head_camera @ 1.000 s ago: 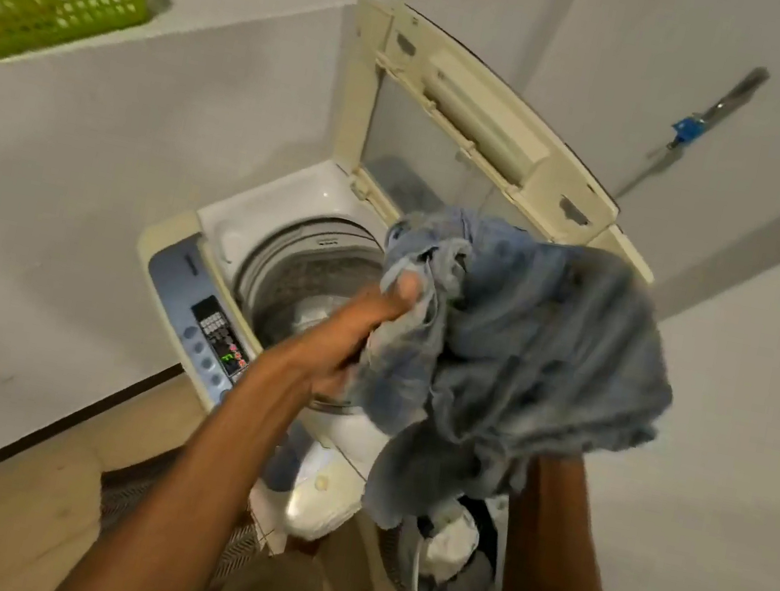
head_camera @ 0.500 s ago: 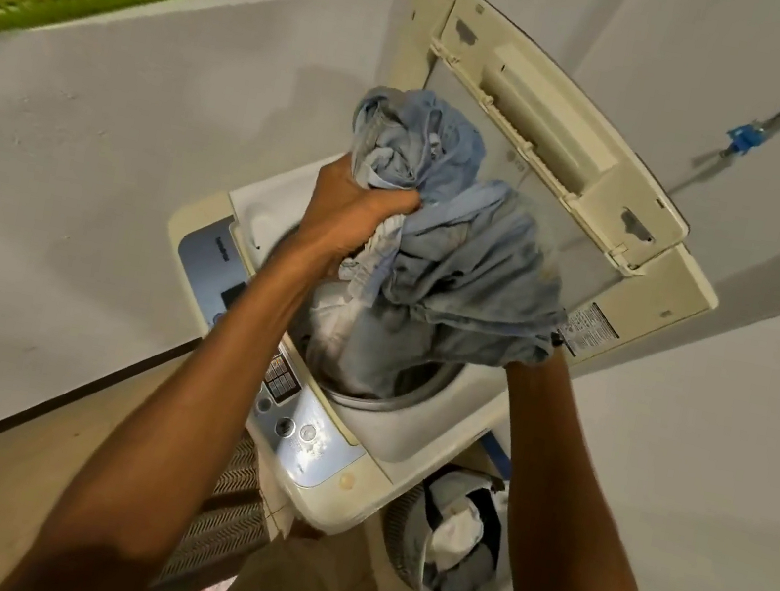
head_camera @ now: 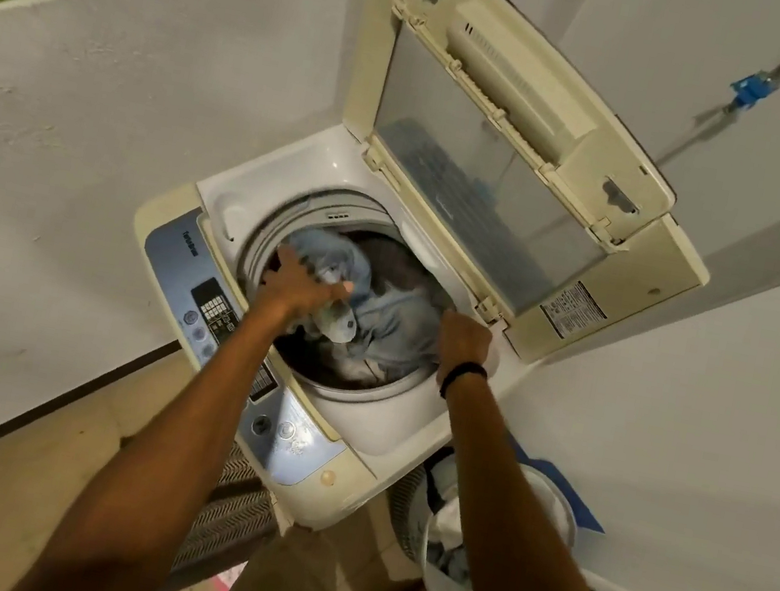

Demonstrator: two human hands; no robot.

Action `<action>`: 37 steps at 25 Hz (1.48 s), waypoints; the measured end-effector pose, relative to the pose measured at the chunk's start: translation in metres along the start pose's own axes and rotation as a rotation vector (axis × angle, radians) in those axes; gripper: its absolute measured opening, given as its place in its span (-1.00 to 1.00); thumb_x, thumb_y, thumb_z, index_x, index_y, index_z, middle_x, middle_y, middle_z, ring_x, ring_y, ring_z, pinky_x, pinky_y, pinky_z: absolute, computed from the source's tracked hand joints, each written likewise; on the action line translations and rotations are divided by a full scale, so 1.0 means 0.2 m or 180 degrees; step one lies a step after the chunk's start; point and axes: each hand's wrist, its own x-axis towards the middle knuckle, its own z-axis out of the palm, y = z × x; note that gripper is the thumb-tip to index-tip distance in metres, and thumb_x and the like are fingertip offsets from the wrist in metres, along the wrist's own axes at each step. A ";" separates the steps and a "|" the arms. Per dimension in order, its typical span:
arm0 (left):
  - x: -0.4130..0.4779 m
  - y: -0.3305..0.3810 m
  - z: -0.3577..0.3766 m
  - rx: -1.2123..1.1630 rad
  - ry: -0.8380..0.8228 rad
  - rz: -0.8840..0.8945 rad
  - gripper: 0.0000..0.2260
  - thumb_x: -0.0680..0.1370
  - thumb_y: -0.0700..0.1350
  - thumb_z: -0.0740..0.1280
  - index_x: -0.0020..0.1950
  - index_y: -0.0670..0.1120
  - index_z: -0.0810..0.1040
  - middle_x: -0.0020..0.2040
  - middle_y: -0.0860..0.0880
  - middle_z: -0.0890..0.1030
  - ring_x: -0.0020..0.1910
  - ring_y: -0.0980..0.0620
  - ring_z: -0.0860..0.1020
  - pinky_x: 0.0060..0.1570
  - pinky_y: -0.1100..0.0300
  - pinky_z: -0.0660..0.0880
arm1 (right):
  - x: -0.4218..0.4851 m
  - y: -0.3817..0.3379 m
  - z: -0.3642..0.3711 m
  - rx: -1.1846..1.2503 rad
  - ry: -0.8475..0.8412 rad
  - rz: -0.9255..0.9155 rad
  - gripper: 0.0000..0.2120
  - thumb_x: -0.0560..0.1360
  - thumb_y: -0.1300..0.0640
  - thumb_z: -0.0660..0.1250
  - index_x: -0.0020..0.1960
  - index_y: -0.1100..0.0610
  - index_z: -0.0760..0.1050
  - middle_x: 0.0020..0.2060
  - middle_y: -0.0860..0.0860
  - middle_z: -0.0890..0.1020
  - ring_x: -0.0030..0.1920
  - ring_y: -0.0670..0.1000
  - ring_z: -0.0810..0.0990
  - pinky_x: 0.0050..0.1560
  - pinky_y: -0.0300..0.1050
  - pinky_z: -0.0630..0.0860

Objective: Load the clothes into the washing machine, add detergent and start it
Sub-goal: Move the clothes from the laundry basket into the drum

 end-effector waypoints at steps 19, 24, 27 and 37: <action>-0.28 -0.88 2.52 0.1632 -0.1725 -0.0352 -0.76 0.51 -0.05 0.39 0.08 -0.18 0.62 0.09 -0.16 0.66 0.12 -0.15 0.59 0.17 0.01 0.51 | 0.41 2.56 -1.03 0.0648 0.0287 0.2242 -0.87 0.55 0.24 0.26 -0.09 0.23 0.58 -0.25 0.16 0.66 -0.31 0.05 0.59 -0.32 -0.11 0.54; 0.25 -1.38 3.03 0.1292 -0.1026 -0.0812 -0.66 0.50 0.00 0.42 0.22 -0.13 0.58 0.23 -0.12 0.59 0.22 -0.17 0.54 0.23 0.02 0.48 | 1.06 3.23 -0.80 -0.0597 -0.0331 0.1872 -0.62 0.55 -0.07 0.30 0.23 0.17 0.53 0.23 0.14 0.58 0.20 0.19 0.56 0.19 0.02 0.49; 0.40 -1.54 3.15 0.0766 -0.0684 -0.0985 -0.74 0.51 -0.06 0.42 0.17 -0.09 0.58 0.16 -0.11 0.62 0.13 -0.14 0.59 0.22 -0.04 0.52 | 1.38 3.43 -0.61 -0.0503 -0.0508 0.1661 -0.20 0.48 -0.18 0.37 0.56 0.08 0.12 0.47 0.17 0.29 0.43 0.25 0.31 0.39 0.12 0.31; 0.17 -1.36 2.88 -0.0169 -0.1014 -0.1241 -0.41 0.43 0.25 0.43 0.36 0.04 0.38 0.26 -0.07 0.55 0.13 -0.06 0.58 -0.07 0.13 0.54 | 0.89 2.89 -0.98 0.3379 -0.0855 0.1810 -0.60 0.61 0.09 0.18 0.40 0.19 0.40 0.26 0.19 0.56 0.20 0.25 0.54 0.10 0.14 0.56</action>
